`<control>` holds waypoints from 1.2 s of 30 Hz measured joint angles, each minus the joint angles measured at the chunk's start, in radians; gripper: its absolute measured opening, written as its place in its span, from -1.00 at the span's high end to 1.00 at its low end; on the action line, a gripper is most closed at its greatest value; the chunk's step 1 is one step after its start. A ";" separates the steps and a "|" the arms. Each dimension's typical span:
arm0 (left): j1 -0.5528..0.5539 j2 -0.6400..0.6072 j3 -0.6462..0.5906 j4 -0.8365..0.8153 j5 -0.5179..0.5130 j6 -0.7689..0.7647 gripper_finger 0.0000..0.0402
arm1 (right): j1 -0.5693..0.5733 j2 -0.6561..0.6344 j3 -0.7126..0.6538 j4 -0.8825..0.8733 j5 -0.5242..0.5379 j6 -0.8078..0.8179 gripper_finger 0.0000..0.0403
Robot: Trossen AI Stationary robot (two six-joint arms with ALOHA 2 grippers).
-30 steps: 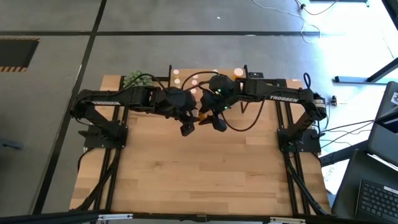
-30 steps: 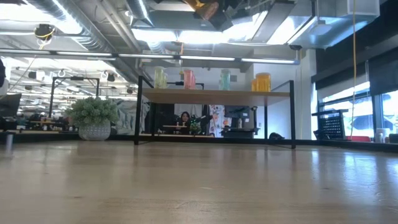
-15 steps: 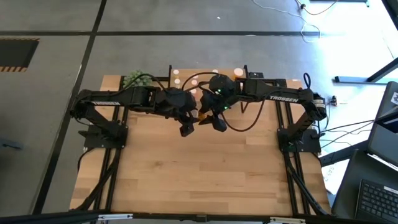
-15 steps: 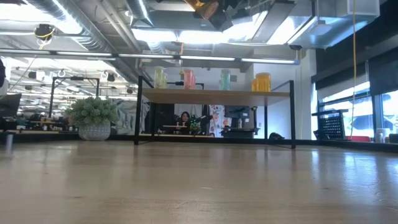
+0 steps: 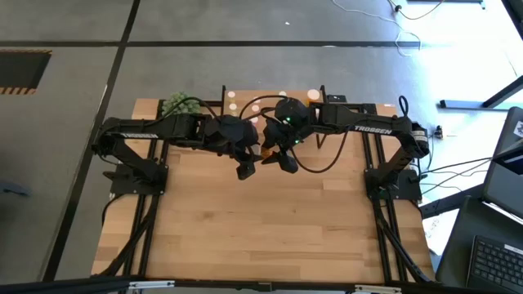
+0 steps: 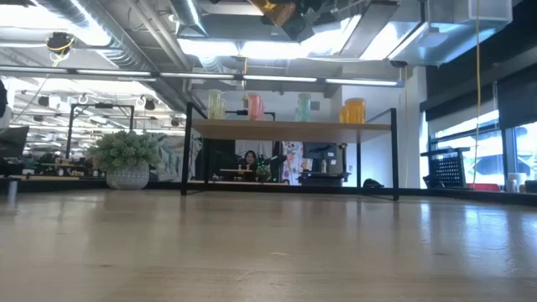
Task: Pick and place medicine bottles onto shelf by color
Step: Put the orange pill bottle on the shelf aligned with the other orange pill bottles
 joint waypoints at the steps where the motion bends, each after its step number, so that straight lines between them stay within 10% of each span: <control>1: 0.000 0.000 0.000 0.000 0.000 -0.001 -0.04 | 0.000 0.000 0.000 0.000 0.000 0.000 0.06; 36: -0.009 -0.022 -0.002 -0.004 -0.003 0.003 -0.04 | 0.000 -0.002 0.001 0.019 -0.001 0.006 0.06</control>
